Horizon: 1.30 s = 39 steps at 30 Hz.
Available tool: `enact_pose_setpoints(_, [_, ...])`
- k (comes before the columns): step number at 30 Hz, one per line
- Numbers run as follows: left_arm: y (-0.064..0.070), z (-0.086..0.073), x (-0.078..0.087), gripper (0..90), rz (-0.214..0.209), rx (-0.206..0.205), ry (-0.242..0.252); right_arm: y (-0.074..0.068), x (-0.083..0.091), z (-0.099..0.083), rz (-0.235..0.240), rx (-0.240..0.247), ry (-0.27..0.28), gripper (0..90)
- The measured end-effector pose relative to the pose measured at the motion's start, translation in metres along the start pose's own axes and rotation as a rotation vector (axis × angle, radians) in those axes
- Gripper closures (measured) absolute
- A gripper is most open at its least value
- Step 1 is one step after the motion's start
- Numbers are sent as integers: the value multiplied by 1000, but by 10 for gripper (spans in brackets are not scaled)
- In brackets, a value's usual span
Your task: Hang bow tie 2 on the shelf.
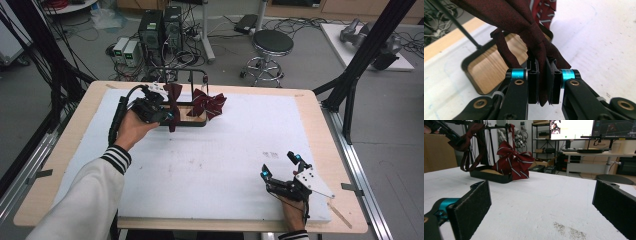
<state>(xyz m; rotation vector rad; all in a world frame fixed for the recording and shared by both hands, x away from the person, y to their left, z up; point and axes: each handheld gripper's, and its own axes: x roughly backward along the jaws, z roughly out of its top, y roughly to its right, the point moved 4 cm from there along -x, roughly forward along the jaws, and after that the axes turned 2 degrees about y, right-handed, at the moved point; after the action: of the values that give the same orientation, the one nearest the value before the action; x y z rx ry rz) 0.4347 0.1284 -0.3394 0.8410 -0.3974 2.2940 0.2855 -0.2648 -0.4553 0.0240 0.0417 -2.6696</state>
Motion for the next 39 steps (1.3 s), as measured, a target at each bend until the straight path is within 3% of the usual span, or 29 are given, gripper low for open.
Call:
enact_pose_setpoints(2, [-2,1,1,819,-3,15,6,0,0,0,2,7,-3,12])
enact_pose_setpoints(6, [-5,2,0,819,20,3,4,0,-1,0,0,7,-3,12])
enact_pose_setpoints(14, [-12,16,9,819,53,0,46,0,0,0,1,8,-4,12])
enact_pose_setpoints(28, [-20,41,6,819,61,1,81,0,0,0,1,-1,0,13])
enact_pose_setpoints(39, [-23,51,-1,819,64,-12,90,0,0,0,1,-2,2,12])
